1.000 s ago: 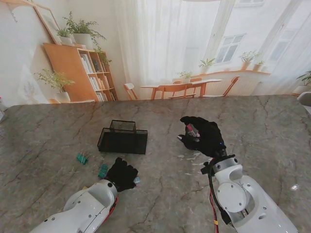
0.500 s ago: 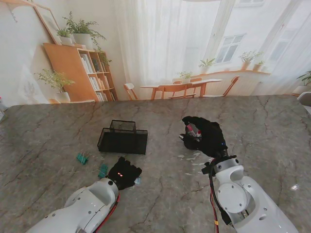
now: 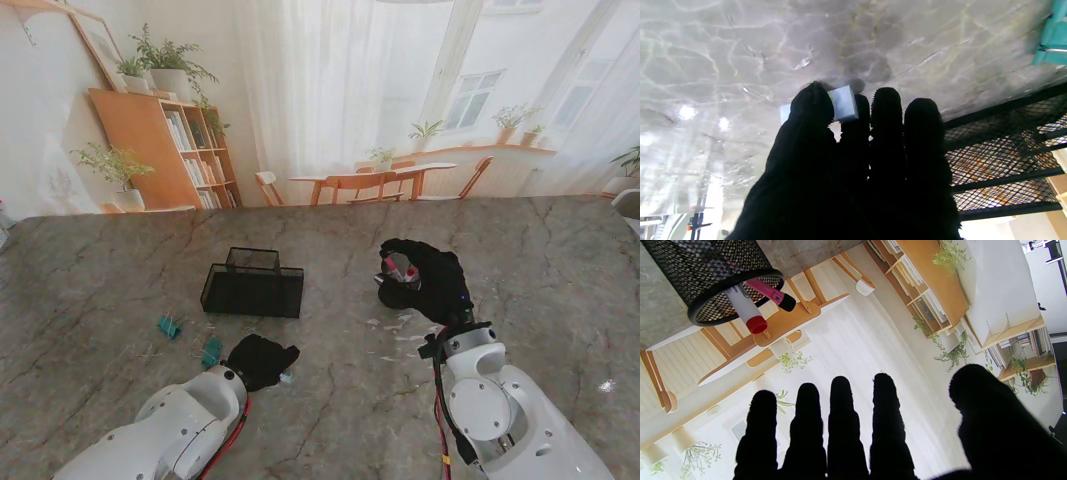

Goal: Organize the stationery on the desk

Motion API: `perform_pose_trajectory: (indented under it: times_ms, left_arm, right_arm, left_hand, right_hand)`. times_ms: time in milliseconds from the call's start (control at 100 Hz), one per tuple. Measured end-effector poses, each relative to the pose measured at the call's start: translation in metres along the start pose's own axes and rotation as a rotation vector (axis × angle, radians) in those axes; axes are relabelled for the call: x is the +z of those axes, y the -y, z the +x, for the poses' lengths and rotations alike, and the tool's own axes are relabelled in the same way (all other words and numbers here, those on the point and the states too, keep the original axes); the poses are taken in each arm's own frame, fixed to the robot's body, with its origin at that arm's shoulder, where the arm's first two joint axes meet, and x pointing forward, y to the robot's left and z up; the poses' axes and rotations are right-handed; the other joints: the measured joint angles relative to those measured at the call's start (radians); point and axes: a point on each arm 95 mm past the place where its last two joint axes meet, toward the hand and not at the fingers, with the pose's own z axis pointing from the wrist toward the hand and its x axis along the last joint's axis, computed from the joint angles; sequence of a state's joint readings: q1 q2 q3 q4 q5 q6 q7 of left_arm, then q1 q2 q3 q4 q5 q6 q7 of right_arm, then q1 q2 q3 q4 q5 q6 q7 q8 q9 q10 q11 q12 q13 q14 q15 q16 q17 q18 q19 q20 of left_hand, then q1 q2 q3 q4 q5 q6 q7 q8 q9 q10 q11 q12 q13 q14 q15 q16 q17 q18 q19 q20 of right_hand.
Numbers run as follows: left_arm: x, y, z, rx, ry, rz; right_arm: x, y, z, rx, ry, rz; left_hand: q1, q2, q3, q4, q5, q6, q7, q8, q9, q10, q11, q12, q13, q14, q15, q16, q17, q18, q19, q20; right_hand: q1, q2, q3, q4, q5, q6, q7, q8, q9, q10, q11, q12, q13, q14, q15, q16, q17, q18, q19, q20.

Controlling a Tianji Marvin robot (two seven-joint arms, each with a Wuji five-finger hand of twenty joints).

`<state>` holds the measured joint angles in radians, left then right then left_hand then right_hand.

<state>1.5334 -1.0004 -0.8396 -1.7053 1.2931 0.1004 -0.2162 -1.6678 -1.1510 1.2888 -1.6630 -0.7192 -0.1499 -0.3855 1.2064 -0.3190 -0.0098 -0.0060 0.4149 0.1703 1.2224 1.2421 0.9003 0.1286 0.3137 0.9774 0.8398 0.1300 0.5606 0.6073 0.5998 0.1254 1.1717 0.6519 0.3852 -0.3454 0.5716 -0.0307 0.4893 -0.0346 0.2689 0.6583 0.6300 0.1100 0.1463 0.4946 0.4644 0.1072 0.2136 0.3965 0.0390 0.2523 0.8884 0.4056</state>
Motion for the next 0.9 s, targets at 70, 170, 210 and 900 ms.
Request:
perform_pose_trajectory:
  times_ms: [70,170,210,900]
  left_arm:
    - [0.0002,-0.0004,0.0006,-0.009,-0.008,0.004]
    - [0.0005,-0.0009,0.0011,-0.022,-0.019,0.007]
    - [0.0006,-0.0010,0.0011,-0.025,-0.021,0.007]
    - [0.0009,0.0009,-0.0006,-0.045,-0.073,0.012]
  right_arm:
    - [-0.0001,0.0000,-0.0003,0.001,0.003,-0.001]
    - [-0.0001,0.0000,-0.0006,0.001,0.006,-0.001]
    - [-0.0002,0.0000,-0.0007,0.001,0.007,-0.001]
    - [0.0004,0.0009,-0.0024,0.001,0.014,0.004]
  left_hand:
    - [0.005,-0.008,0.017,0.001,0.005,-0.020,0.002,0.025,0.023,0.011,0.001,0.003,0.032,-0.006,0.032,0.032,0.035,-0.007,0.026,-0.011]
    - [0.005,-0.009,0.029,0.002,0.012,-0.035,0.004,0.041,0.034,0.028,0.006,0.012,0.049,-0.007,0.047,0.063,0.050,-0.008,0.039,-0.011]
    - [0.005,-0.009,0.030,0.002,0.010,-0.038,0.004,0.034,0.034,0.030,0.007,0.013,0.049,-0.007,0.047,0.075,0.050,-0.008,0.039,-0.011]
    - [0.014,-0.022,0.031,0.002,0.007,-0.017,-0.062,-0.142,0.053,0.002,0.023,-0.038,0.041,-0.010,0.049,0.175,-0.031,-0.008,0.022,-0.012]
  right_hand:
    - [0.000,0.000,0.000,0.000,0.012,0.001,0.002,0.000,0.000,0.000,0.000,0.000,0.000,0.000,0.001,0.000,0.000,0.000,0.000,0.000]
    - [0.000,0.011,-0.011,0.000,0.020,0.001,0.002,0.000,0.000,0.000,0.000,0.000,0.000,0.000,0.001,0.000,0.000,0.000,0.000,0.000]
    - [0.000,0.011,-0.018,0.000,0.020,0.001,0.002,0.000,0.000,0.001,0.000,0.000,0.000,0.000,0.001,0.000,0.000,0.000,0.000,0.000]
    - [0.009,0.011,-0.026,0.000,0.021,0.001,0.002,0.000,0.001,0.001,0.000,0.000,0.000,0.000,0.002,0.000,0.000,0.002,0.001,0.000]
